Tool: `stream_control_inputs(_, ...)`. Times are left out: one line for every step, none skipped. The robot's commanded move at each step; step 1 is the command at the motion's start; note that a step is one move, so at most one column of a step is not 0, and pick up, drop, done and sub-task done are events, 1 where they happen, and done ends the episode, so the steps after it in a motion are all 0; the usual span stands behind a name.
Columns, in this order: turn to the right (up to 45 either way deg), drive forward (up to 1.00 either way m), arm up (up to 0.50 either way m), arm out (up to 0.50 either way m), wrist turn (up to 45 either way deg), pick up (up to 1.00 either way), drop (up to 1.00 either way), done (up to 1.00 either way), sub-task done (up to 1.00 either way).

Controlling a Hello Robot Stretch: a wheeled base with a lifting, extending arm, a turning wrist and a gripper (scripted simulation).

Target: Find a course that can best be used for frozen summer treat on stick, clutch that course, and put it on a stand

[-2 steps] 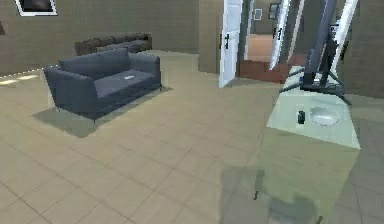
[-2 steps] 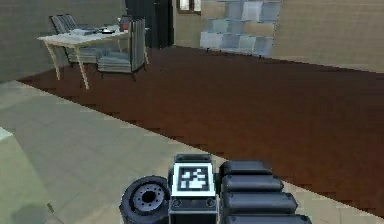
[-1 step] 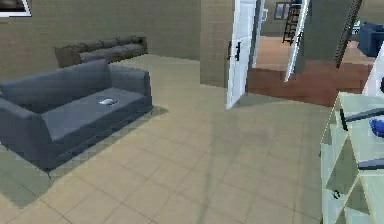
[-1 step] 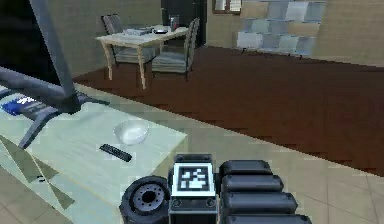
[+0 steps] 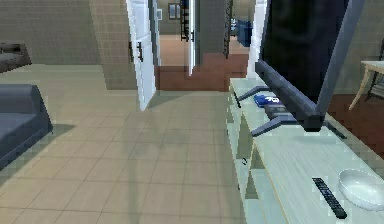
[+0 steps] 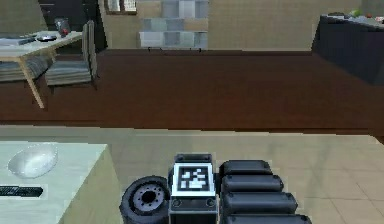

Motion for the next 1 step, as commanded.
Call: stream_control_inputs(3.0,0.0,0.0,0.0,0.0,0.0,0.0,0.0,0.0)
